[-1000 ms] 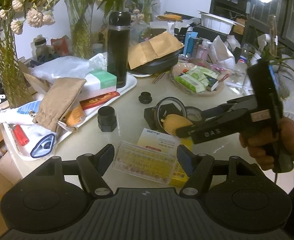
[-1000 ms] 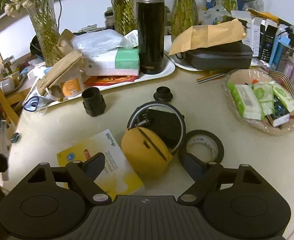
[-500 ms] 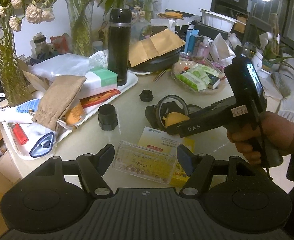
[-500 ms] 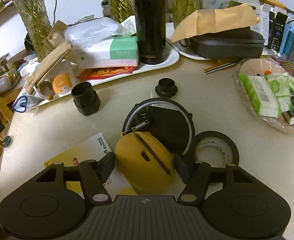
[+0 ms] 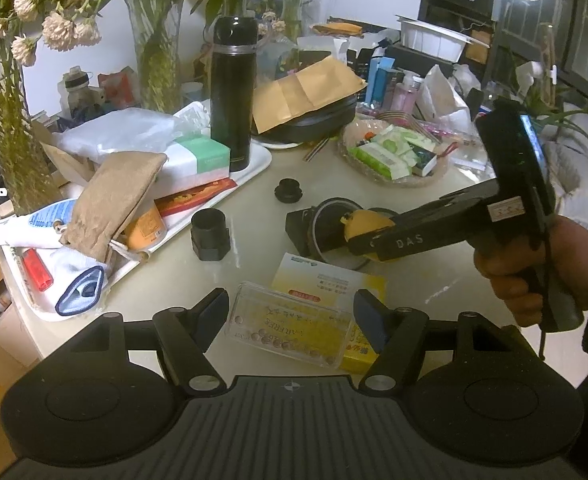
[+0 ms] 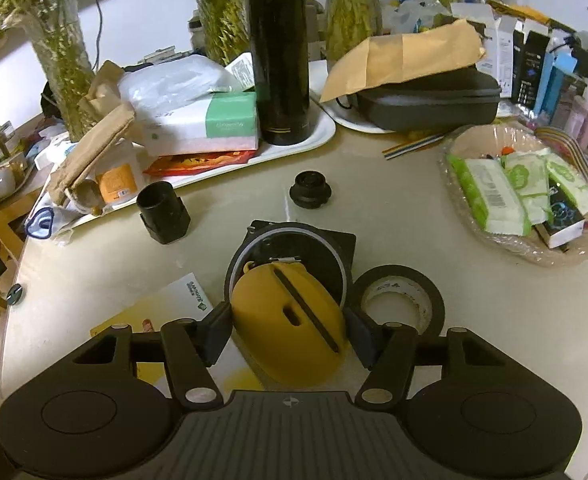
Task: Organize rigid objects
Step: 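Grasp the orange egg-shaped object with the right gripper while the left holds the blister pack, then drop the blister pack into the box with the left gripper while the right carries the orange object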
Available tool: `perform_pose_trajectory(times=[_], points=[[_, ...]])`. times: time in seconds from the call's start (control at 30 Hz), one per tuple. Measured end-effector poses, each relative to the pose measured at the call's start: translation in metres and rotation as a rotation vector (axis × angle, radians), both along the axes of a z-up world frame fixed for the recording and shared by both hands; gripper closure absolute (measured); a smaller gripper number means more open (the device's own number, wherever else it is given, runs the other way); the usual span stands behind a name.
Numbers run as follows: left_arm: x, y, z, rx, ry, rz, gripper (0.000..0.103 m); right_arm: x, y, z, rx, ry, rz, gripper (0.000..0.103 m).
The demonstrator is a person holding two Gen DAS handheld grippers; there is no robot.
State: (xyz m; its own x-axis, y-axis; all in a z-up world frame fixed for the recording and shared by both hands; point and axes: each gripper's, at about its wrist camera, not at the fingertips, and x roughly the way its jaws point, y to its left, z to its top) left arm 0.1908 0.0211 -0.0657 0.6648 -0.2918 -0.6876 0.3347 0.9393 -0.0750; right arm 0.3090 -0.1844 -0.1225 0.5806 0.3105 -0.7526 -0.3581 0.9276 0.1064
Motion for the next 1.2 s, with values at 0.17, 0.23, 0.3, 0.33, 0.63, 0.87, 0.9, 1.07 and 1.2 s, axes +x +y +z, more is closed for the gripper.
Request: perform_pose_trajectory(times=[0.17, 0.23, 0.3, 0.33, 0.63, 0.87, 0.9, 1.07, 1.2], points=[[-0.001, -0.003, 0.000, 0.003, 0.007, -0.019, 0.035, -0.013, -0.004, 0.012, 0.005, -0.030, 0.019, 0.039], [-0.002, -0.005, 0.000, 0.010, 0.012, -0.029, 0.035, -0.019, -0.007, 0.017, 0.017, -0.036, 0.014, 0.039], [-0.003, -0.007, 0.000, 0.020, 0.015, -0.034, 0.035, -0.028, -0.011, 0.023, 0.028, -0.049, 0.010, 0.039], [-0.003, -0.008, -0.001, 0.025, 0.018, -0.034, 0.035, -0.031, -0.013, 0.026, 0.033, -0.054, 0.007, 0.039], [-0.006, -0.007, -0.001, 0.057, 0.053, -0.016, 0.035, -0.074, -0.026, 0.044, 0.068, -0.097, 0.004, 0.039], [-0.019, -0.008, -0.001, 0.036, 0.079, -0.044, 0.035, -0.103, -0.030, 0.052, 0.090, -0.116, 0.018, 0.039], [-0.021, -0.008, -0.001, 0.032, 0.082, -0.051, 0.035, -0.108, -0.031, 0.053, 0.095, -0.117, 0.021, 0.039], [-0.033, -0.010, -0.003, 0.006, 0.107, -0.077, 0.035, -0.127, -0.035, 0.057, 0.114, -0.126, 0.026, 0.039], [-0.042, -0.015, -0.005, 0.001, 0.126, -0.112, 0.035, -0.139, -0.037, 0.059, 0.125, -0.129, 0.029, 0.039]])
